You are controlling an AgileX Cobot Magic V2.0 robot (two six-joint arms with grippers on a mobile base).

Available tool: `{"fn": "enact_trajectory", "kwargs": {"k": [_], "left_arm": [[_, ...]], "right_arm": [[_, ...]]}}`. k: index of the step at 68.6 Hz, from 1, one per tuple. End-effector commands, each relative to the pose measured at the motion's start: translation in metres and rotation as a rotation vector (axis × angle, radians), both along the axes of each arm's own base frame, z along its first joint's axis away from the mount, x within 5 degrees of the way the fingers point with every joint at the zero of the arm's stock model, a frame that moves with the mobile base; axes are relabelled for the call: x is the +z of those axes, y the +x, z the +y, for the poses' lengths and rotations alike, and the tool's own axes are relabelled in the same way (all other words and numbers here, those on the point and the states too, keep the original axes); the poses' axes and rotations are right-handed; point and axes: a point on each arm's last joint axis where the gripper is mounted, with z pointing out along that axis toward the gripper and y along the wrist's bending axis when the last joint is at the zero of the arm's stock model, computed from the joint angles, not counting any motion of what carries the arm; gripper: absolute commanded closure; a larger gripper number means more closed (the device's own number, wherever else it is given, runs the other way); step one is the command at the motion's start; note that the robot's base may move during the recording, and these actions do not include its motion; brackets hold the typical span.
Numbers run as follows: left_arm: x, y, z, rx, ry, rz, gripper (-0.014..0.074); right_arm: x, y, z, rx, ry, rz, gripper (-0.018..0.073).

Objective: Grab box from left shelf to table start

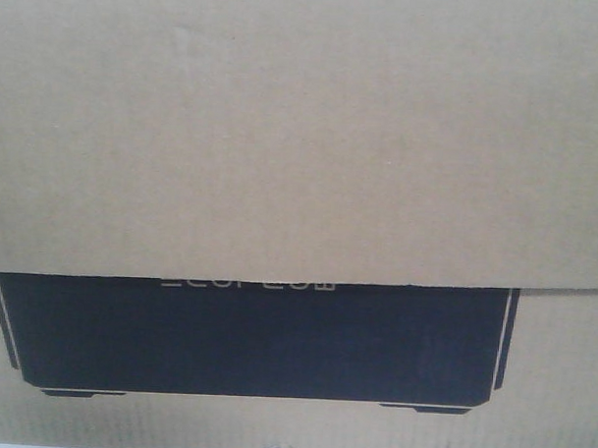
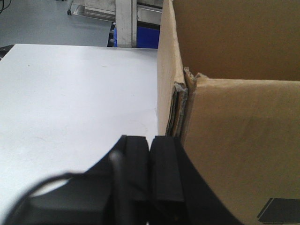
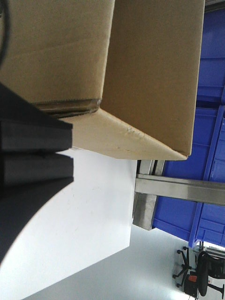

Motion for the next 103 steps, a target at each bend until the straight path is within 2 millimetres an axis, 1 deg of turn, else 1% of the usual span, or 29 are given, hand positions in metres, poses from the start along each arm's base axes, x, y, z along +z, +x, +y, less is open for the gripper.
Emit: {"fn": "enact_trajectory", "kwargs": {"k": [1,9,15,20,22,33,41,44,47,52,59,103], "left_arm": [[0.013,0.0,-0.001,-0.014,-0.029,-0.125,0.0688],[0.008,-0.003,-0.002,-0.003,-0.079,-0.189,0.0688],[-0.003,-0.004,-0.001,0.035,-0.102,-0.249,0.0688],[-0.018,-0.002,-0.001,0.068,-0.113,-0.273,0.0688],[-0.021,0.0,0.0,0.08,-0.112,-0.278,0.0688],[-0.056,0.015,0.001,0.111,-0.108,-0.27,0.0688],[-0.078,0.022,0.002,0.121,-0.113,-0.336,0.0688],[-0.083,0.023,0.003,0.119,-0.11,-0.384,0.0688],[-0.083,0.023,0.002,0.106,-0.104,-0.354,0.0688],[-0.083,0.023,0.001,0.082,-0.07,-0.373,0.0688],[-0.084,0.023,-0.001,0.056,-0.068,-0.357,0.0688],[-0.084,0.023,-0.001,0.062,-0.068,-0.357,0.0688]], "right_arm": [[0.015,0.0,-0.002,-0.023,0.002,-0.099,0.0503],[0.015,0.0,-0.002,-0.023,0.002,-0.099,0.0503],[0.015,0.0,-0.002,-0.023,0.002,-0.099,0.0503],[0.015,0.0,-0.002,-0.023,0.002,-0.099,0.0503],[0.015,0.0,-0.002,-0.023,0.002,-0.099,0.0503],[0.014,0.0,-0.002,-0.023,0.002,-0.098,0.0503],[0.014,0.0,-0.002,-0.023,0.002,-0.098,0.0503],[0.014,0.0,-0.002,-0.023,0.002,-0.098,0.0503],[0.014,0.0,-0.002,-0.023,0.002,-0.098,0.0503],[0.014,0.0,-0.002,-0.023,0.002,-0.098,0.0503],[0.014,0.0,-0.002,-0.023,0.002,-0.098,0.0503],[0.014,0.0,-0.002,-0.023,0.002,-0.098,0.0503]]}}
